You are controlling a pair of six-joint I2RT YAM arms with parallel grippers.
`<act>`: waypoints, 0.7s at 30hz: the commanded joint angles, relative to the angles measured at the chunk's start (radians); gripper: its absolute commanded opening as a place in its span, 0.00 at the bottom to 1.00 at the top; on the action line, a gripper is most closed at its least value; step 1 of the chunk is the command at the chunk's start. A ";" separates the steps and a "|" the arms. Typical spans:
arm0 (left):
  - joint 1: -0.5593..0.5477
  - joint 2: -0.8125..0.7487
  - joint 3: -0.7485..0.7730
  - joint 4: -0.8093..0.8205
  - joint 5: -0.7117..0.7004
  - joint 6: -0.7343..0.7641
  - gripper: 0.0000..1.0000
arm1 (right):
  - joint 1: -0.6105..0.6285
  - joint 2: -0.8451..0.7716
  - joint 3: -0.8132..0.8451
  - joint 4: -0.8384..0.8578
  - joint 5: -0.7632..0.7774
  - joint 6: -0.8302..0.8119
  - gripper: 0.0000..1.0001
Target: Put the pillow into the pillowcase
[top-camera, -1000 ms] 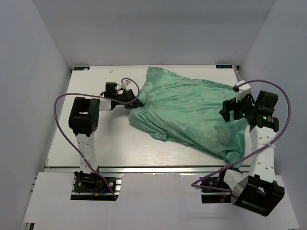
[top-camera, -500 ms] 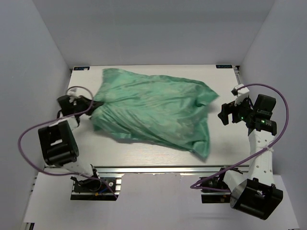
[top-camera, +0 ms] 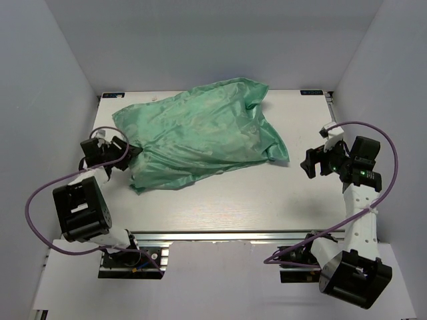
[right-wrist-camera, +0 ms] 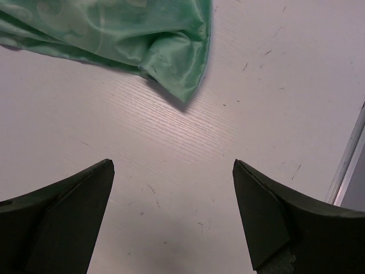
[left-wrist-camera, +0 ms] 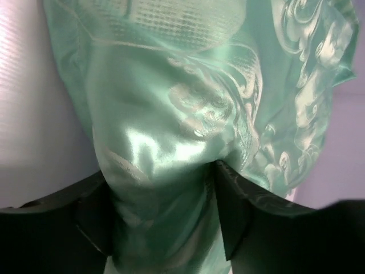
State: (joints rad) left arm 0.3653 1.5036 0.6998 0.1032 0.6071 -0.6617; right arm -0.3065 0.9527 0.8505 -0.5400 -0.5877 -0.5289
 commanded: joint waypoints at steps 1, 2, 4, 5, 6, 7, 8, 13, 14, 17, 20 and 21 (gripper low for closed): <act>-0.032 -0.077 0.090 -0.144 -0.025 0.139 0.73 | -0.002 -0.014 -0.008 0.028 -0.041 0.012 0.89; -0.032 -0.100 0.093 -0.160 -0.052 0.145 0.76 | -0.002 -0.018 -0.008 0.026 -0.043 0.010 0.89; -0.032 -0.187 0.104 -0.194 -0.136 0.145 0.87 | -0.002 -0.031 -0.010 0.014 -0.060 -0.009 0.89; -0.031 -0.219 0.113 -0.227 -0.179 0.151 0.90 | -0.002 -0.035 -0.011 0.009 -0.064 -0.029 0.90; -0.034 -0.279 0.127 -0.247 -0.261 0.165 0.98 | -0.002 -0.041 -0.019 0.005 -0.072 -0.036 0.89; -0.035 -0.308 0.165 -0.272 -0.303 0.177 0.98 | -0.002 -0.049 -0.024 0.003 -0.075 -0.042 0.90; -0.034 -0.331 0.188 -0.316 -0.341 0.186 0.98 | -0.003 -0.054 -0.027 0.008 -0.078 -0.036 0.89; -0.063 -0.456 0.247 -0.324 -0.365 0.192 0.98 | -0.002 -0.025 0.007 -0.029 -0.152 0.026 0.89; -0.069 -0.474 0.233 -0.304 -0.343 0.209 0.98 | -0.002 -0.020 0.015 -0.035 -0.162 0.036 0.89; -0.094 -0.575 0.154 -0.200 -0.160 0.252 0.98 | -0.002 -0.011 0.039 -0.035 -0.193 0.143 0.89; -0.132 -0.663 0.042 -0.008 0.138 0.246 0.98 | -0.002 -0.028 0.053 -0.031 -0.204 0.268 0.89; -0.159 -0.678 0.018 0.022 0.190 0.231 0.98 | -0.002 -0.037 0.051 -0.025 -0.205 0.280 0.89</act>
State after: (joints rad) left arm 0.2554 0.8837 0.8040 -0.0204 0.5137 -0.4419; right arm -0.3065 0.9417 0.8497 -0.5770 -0.7418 -0.3729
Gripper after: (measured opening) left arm 0.980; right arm 0.895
